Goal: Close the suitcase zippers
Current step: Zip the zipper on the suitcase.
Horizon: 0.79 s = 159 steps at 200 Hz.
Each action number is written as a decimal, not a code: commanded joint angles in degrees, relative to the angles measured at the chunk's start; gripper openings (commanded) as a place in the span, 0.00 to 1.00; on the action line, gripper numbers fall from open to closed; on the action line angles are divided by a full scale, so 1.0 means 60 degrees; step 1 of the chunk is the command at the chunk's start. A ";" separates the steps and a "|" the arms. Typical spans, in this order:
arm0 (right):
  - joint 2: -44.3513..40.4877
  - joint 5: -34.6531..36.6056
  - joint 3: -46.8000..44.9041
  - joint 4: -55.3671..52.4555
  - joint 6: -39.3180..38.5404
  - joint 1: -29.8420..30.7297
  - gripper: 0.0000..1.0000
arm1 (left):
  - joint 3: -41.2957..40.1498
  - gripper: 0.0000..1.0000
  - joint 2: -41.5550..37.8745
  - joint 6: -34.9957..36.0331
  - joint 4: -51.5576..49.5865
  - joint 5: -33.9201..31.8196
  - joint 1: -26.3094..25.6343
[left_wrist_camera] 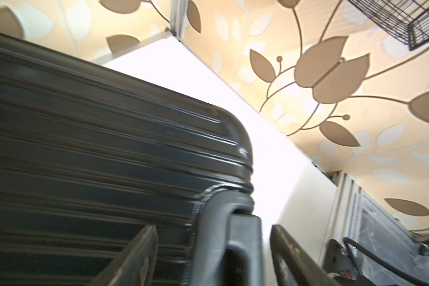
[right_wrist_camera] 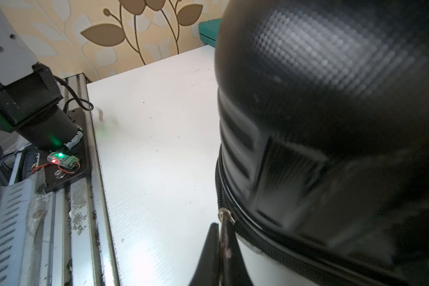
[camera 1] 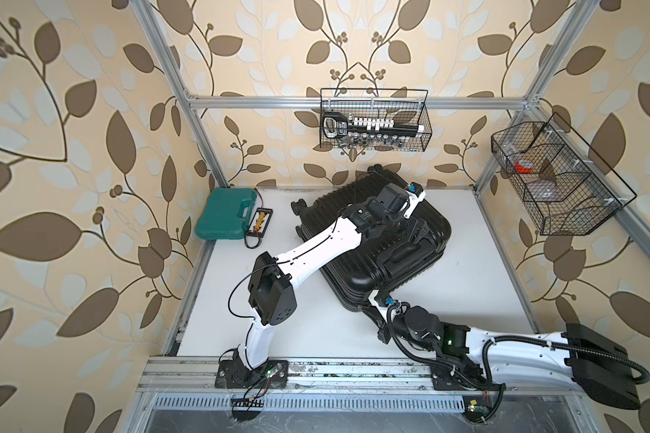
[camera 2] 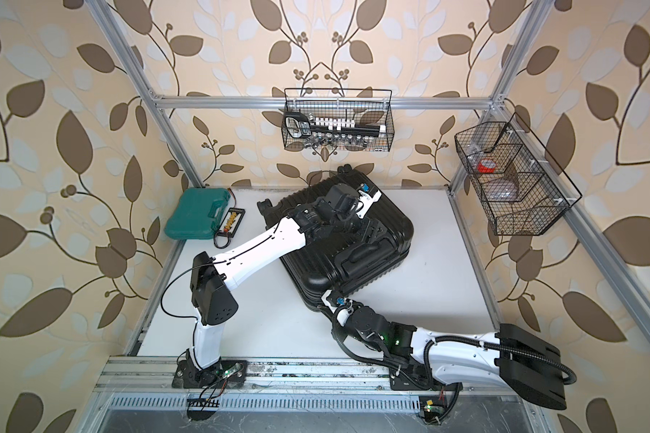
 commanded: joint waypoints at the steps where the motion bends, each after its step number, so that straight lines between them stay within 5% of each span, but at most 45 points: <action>1: -0.0421 0.0501 -0.0160 0.0039 0.0375 0.0062 0.00 | -0.0206 0.79 -0.1005 0.0693 0.0349 -0.0461 0.0047; 34: -0.0628 0.0963 -0.0248 -0.0499 0.0605 0.0046 0.00 | -0.0173 0.81 -0.1590 0.0730 -0.0328 -0.1252 0.0693; 107: -0.1046 0.1653 -0.0241 -0.1306 0.0864 -0.0028 0.00 | -0.0699 0.76 -0.2057 0.0237 -0.1571 -0.1679 0.4453; 159: -0.1224 0.1784 -0.0177 -0.1604 0.0899 -0.0039 0.00 | 0.0450 0.64 -0.0530 0.1036 -0.2169 -0.1757 0.5642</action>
